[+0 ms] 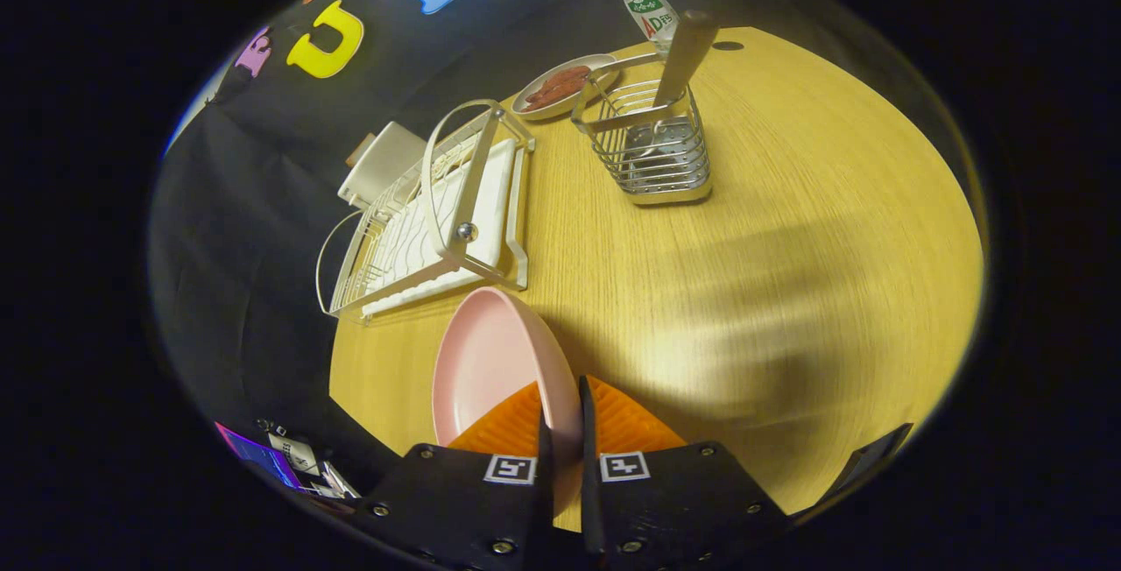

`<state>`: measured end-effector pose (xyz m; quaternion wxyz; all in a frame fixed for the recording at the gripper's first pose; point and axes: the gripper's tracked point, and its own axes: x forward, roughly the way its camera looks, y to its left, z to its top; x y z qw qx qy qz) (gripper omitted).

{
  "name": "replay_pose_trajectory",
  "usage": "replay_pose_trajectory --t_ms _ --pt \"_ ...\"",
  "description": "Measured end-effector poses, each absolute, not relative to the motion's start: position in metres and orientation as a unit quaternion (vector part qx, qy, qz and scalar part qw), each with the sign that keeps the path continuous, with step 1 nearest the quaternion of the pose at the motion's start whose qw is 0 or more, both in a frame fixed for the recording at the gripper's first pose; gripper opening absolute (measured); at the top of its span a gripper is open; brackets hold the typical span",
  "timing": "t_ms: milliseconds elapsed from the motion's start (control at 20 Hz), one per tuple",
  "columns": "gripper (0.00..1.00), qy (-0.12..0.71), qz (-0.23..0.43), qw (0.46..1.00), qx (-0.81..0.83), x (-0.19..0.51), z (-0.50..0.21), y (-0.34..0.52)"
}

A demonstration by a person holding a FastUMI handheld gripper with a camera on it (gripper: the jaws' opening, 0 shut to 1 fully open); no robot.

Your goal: Take the plate from the dish rack, then take the spoon from the basket and place it into the plate.

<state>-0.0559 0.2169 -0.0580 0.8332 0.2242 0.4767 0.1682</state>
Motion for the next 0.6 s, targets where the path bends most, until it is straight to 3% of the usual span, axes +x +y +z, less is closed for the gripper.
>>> replay_pose_trajectory --t_ms 100,200,250,600 --pt "0.17 0.464 0.165 0.842 0.220 -0.053 -0.054 0.211" --pt "0.37 0.445 0.144 0.862 0.196 -0.046 -0.048 0.193" --pt "0.39 0.429 0.130 0.875 0.184 -0.041 -0.041 0.182" --pt "0.39 0.244 0.082 0.959 0.121 -0.014 0.049 0.124"
